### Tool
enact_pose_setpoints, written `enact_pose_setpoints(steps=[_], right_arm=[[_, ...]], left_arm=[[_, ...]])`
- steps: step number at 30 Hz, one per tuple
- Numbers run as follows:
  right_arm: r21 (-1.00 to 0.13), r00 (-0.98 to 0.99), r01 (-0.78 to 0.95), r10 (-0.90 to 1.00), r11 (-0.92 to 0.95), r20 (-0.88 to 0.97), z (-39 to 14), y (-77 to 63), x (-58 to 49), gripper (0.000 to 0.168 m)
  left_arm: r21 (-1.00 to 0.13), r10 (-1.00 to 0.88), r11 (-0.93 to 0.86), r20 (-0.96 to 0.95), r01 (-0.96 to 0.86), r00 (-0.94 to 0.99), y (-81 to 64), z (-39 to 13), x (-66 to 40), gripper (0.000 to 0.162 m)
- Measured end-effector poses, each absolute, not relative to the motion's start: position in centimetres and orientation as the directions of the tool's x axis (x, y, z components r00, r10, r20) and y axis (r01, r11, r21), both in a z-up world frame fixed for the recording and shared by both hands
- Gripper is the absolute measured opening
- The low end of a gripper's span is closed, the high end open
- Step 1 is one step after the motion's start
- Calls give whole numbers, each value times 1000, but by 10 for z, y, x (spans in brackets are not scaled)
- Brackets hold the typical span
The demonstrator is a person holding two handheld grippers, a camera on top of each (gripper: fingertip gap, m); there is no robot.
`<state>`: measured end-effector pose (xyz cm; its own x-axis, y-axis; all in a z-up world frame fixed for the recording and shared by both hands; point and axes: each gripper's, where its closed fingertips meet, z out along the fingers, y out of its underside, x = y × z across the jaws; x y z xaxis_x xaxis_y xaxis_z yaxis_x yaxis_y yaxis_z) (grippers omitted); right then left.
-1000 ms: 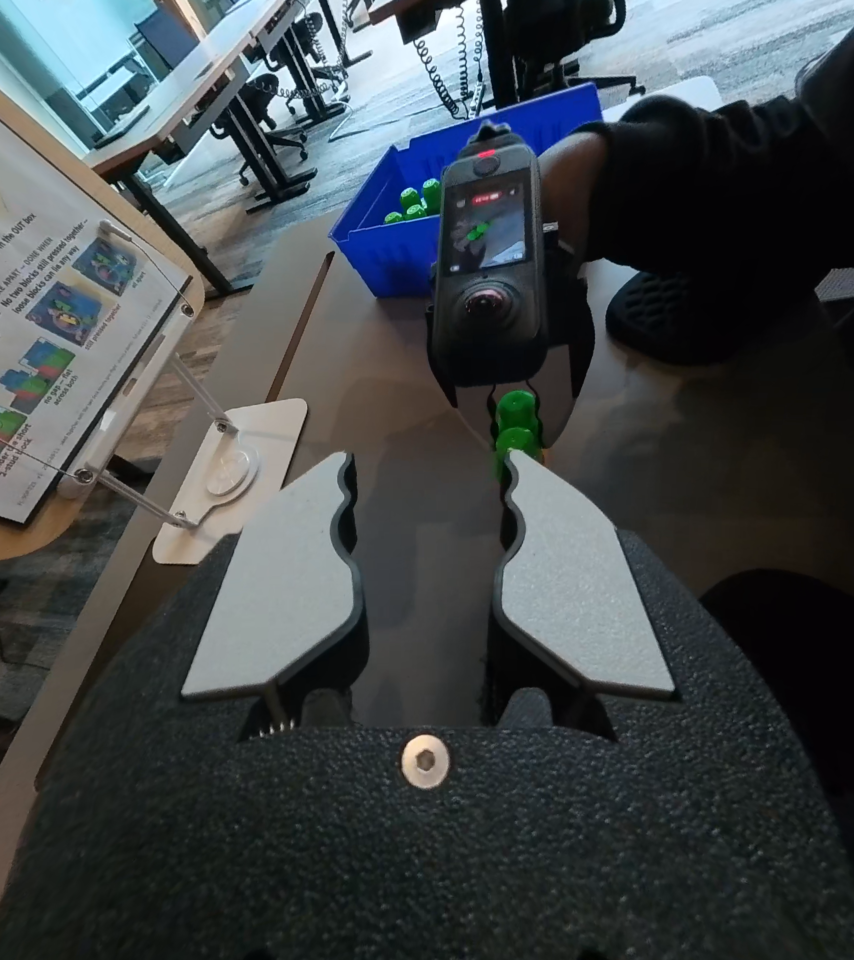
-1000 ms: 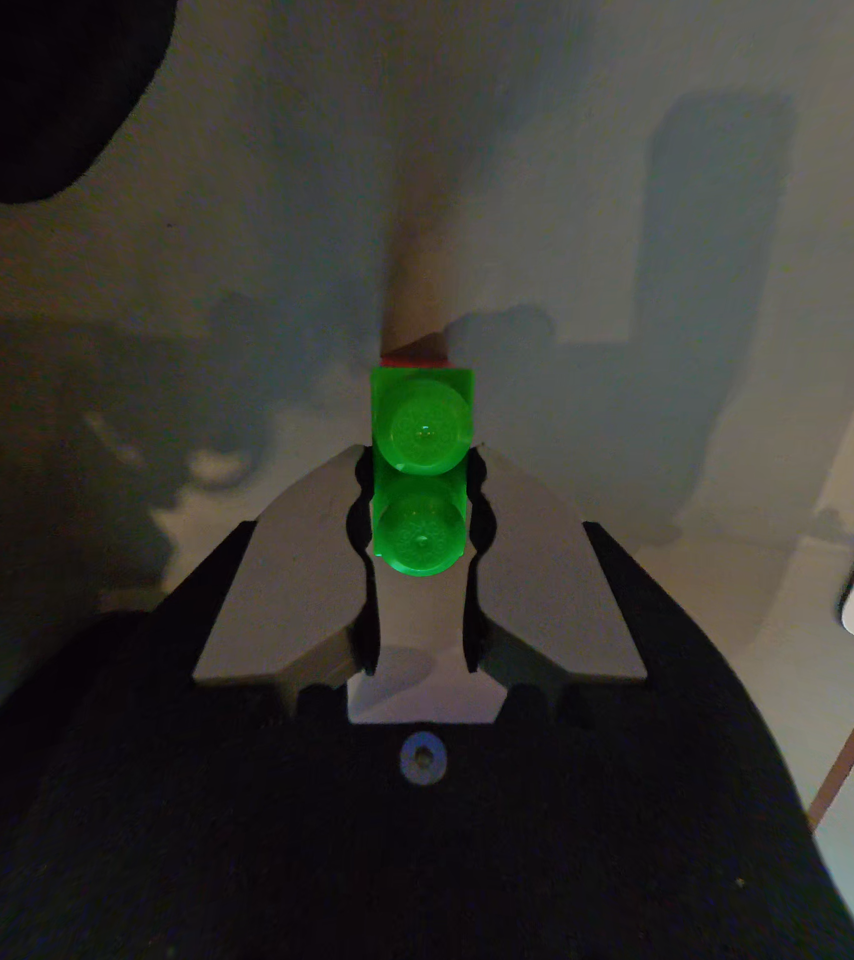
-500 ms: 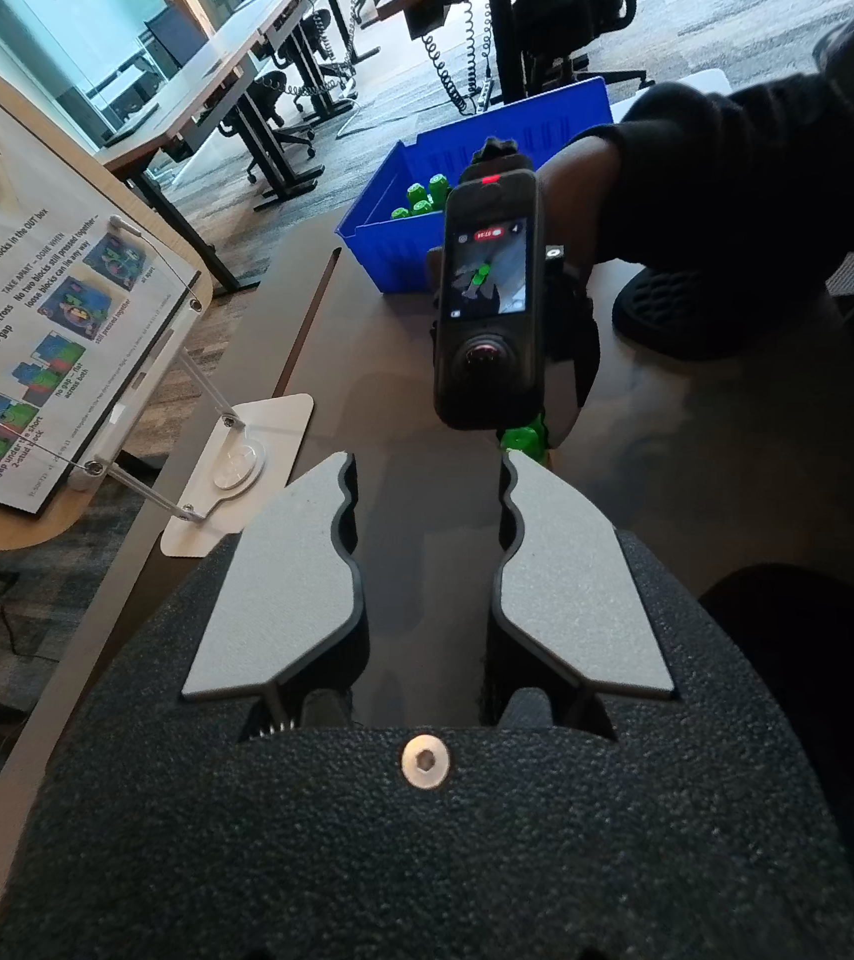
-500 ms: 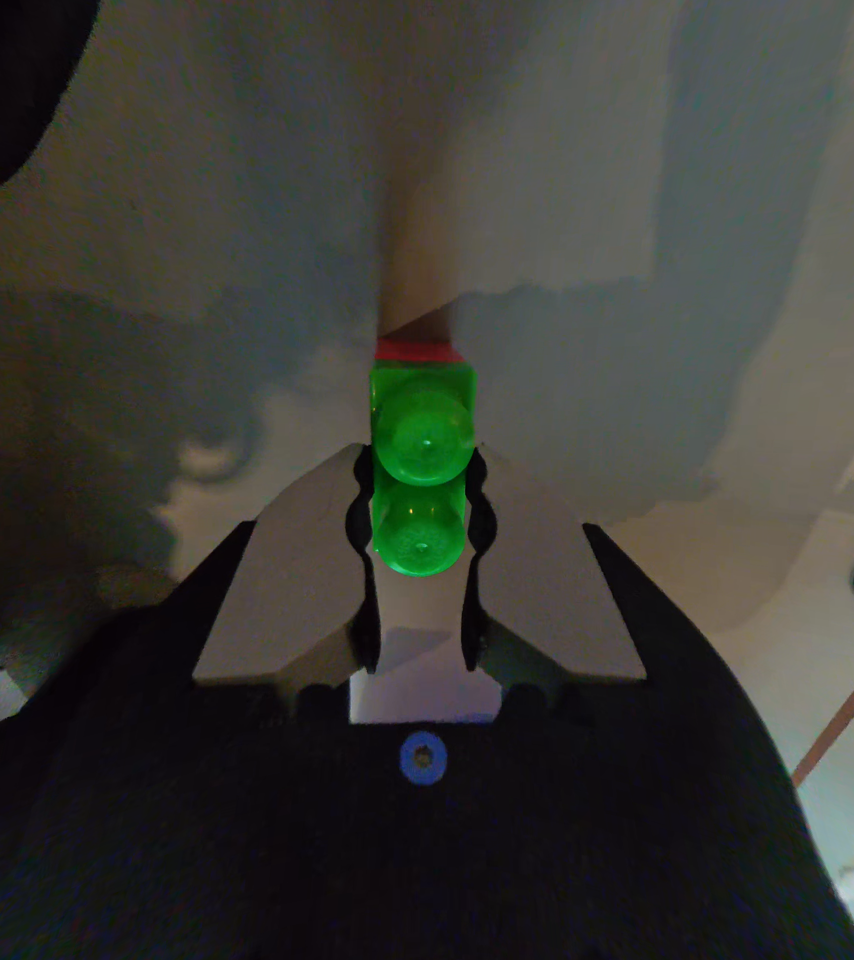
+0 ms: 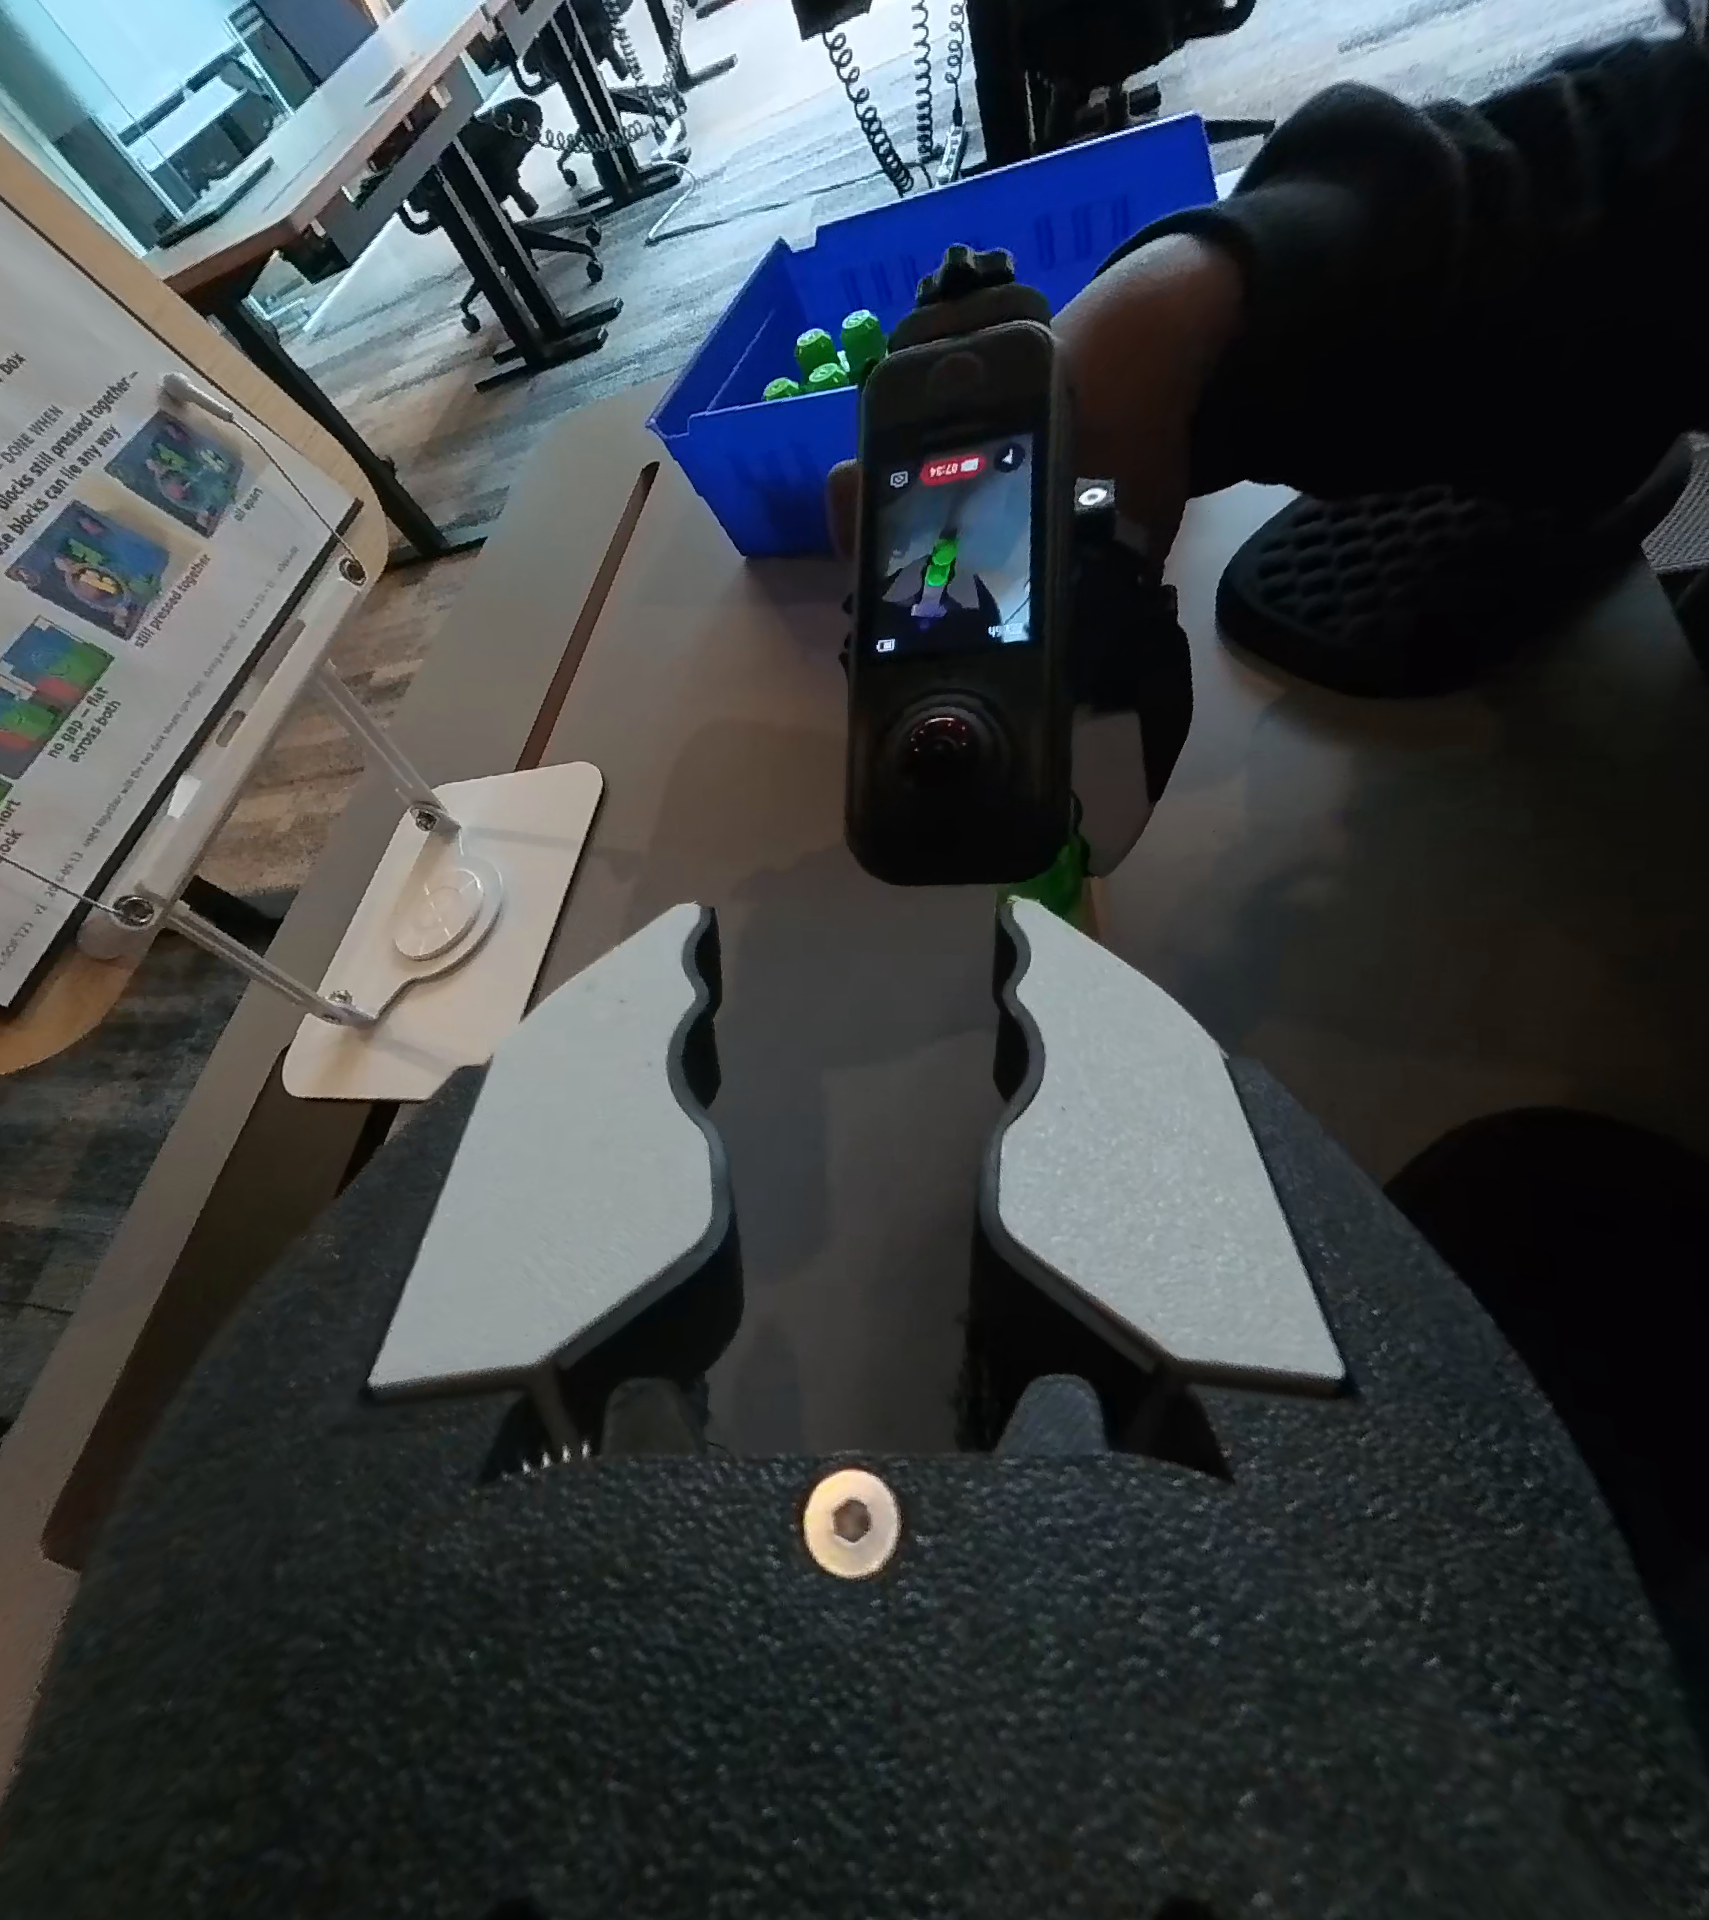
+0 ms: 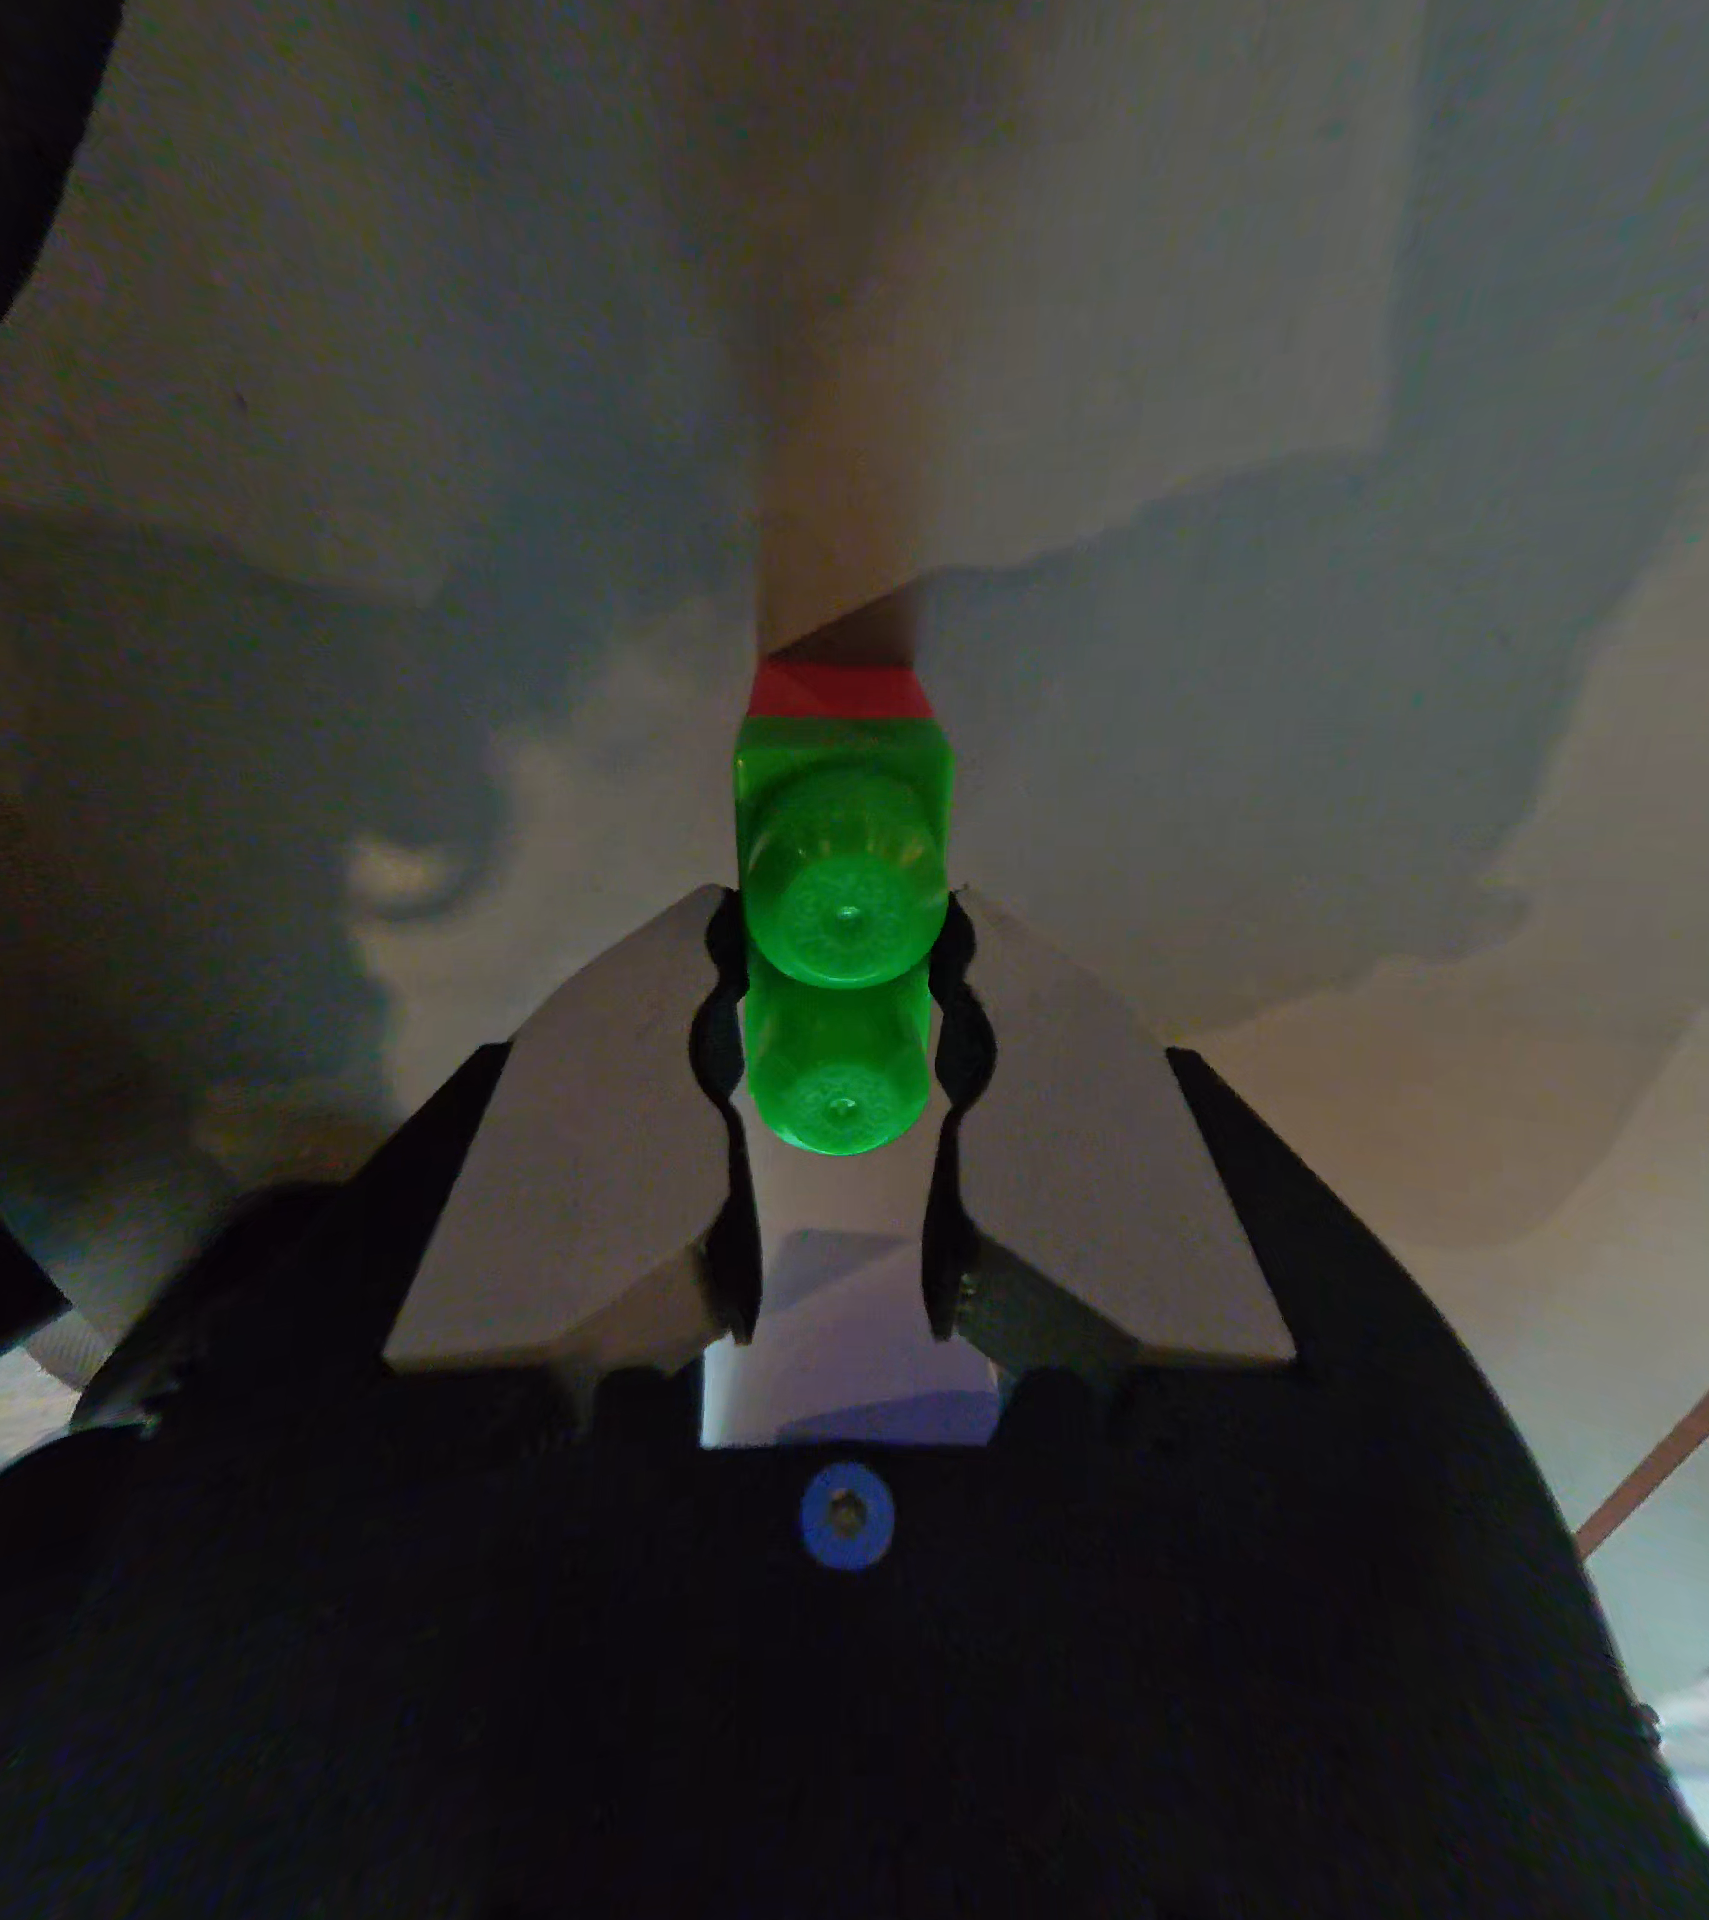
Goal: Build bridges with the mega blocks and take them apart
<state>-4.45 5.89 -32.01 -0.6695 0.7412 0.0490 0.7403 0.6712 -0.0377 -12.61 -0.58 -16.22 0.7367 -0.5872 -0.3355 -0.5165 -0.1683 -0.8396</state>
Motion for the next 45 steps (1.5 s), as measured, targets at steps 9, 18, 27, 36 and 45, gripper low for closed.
enact_pose_setpoints(steps=[9,18,27,36,45], right_arm=[[-1,-663,747,746,665,56,-321,60,-45,34],[-133,-596,793,802,595,37,-302,67,-39,34],[-259,-181,935,955,241,235,-195,201,39,34],[-171,280,954,940,-248,195,-215,302,148,34],[-60,438,899,893,-434,103,-287,335,165,35]], left_arm=[[-838,-561,-186,-337,-512,756,-9,-165,-136,50],[-824,-501,-213,-369,-524,783,-15,-163,-152,48],[-826,-489,-183,-394,-533,779,-21,-157,-153,47],[-827,-484,-158,-411,-540,772,-25,-152,-152,46],[-821,-471,-168,-418,-545,776,-29,-153,-157,45]])
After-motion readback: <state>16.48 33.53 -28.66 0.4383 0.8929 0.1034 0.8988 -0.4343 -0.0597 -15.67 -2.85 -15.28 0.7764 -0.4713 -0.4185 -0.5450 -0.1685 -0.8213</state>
